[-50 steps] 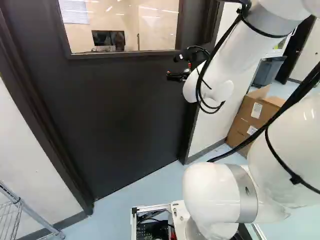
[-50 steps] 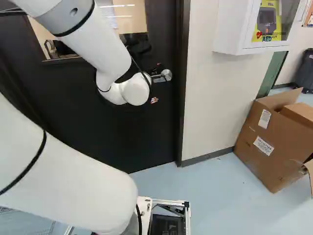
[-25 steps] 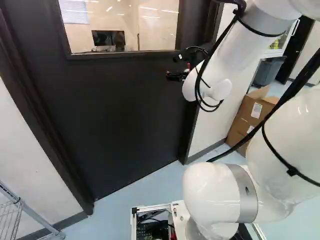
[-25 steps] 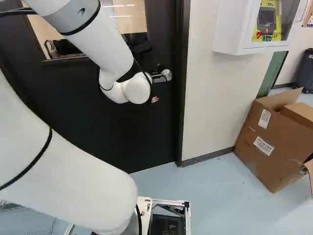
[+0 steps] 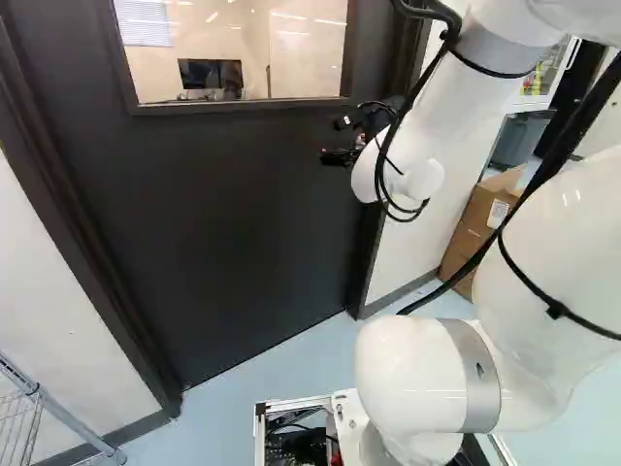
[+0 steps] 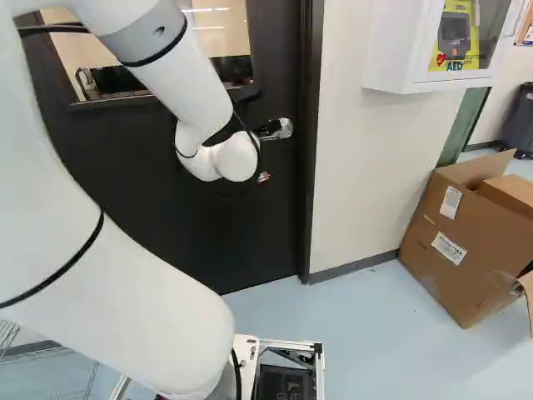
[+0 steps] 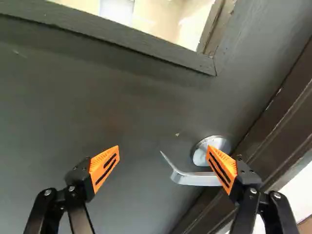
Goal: Open the door and move inside
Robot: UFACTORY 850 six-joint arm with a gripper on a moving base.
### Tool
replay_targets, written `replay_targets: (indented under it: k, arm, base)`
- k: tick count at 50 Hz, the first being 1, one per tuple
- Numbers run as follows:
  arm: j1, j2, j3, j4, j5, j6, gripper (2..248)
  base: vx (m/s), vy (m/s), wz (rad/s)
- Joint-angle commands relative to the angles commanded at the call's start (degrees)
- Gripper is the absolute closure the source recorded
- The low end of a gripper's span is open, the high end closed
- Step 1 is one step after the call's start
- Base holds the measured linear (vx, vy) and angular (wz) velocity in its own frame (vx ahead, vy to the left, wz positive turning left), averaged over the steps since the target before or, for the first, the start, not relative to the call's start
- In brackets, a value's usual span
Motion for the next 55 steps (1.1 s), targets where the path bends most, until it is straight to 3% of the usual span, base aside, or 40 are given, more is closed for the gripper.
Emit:
replay_targets:
  k: [55]
  arm:
    - [-0.1, -8.0, -0.1, 0.0, 0.0, 0.0, 3]
  base:
    - [0.000, 0.000, 0.000]
